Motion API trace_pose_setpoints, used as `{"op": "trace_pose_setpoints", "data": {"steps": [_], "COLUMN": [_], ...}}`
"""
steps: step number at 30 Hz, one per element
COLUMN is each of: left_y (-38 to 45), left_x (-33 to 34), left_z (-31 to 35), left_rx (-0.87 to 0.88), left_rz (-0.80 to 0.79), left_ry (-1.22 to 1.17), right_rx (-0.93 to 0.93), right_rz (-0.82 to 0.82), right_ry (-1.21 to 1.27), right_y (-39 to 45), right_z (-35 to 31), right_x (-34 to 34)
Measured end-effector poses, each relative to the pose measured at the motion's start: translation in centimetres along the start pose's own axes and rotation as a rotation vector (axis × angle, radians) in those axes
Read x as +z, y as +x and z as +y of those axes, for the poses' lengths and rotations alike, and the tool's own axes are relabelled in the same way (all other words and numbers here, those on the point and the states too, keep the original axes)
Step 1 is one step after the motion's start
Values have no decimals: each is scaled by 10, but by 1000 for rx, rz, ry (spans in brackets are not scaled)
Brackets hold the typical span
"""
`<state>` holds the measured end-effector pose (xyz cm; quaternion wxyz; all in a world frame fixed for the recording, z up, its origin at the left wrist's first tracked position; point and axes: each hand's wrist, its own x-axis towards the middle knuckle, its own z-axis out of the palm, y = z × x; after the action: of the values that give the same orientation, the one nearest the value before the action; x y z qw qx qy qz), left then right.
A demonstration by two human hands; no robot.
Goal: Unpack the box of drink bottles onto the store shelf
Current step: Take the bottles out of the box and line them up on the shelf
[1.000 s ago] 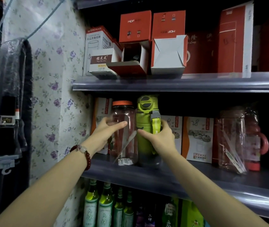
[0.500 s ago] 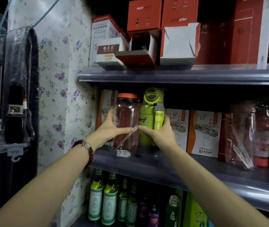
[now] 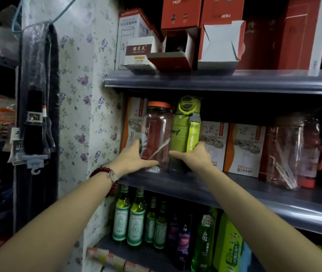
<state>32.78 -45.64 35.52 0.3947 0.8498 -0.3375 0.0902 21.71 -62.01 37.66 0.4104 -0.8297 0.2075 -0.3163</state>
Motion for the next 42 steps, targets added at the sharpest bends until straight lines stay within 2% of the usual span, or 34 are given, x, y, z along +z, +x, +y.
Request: {"op": "trace_pose_setpoints", "data": {"steps": [3, 10, 19, 23, 31, 37, 42], "left_y": [-16, -46, -105, -136, -227, -324, -401], "left_x": [-1, -12, -17, -27, -43, -27, -10], "left_z": [-3, -6, -15, -32, -80, -105, -124], "left_rx": [34, 123, 109, 4, -366, -597, -804], "left_rz": [62, 145, 116, 94, 99, 130, 113], "left_ry": [137, 262, 320, 375, 427, 534, 525], "right_rx": [8, -139, -325, -375, -507, -618, -629], "right_rz": [-23, 78, 2, -137, -519, -838, -1041], "right_ry": [-71, -222, -349, -362, -307, -273, -225], "right_y": [-9, -45, -106, -121, -154, -214, -280], "right_z": [3, 13, 10, 14, 30, 47, 74], "right_x": [-5, -8, 18, 47, 135, 198, 241]}}
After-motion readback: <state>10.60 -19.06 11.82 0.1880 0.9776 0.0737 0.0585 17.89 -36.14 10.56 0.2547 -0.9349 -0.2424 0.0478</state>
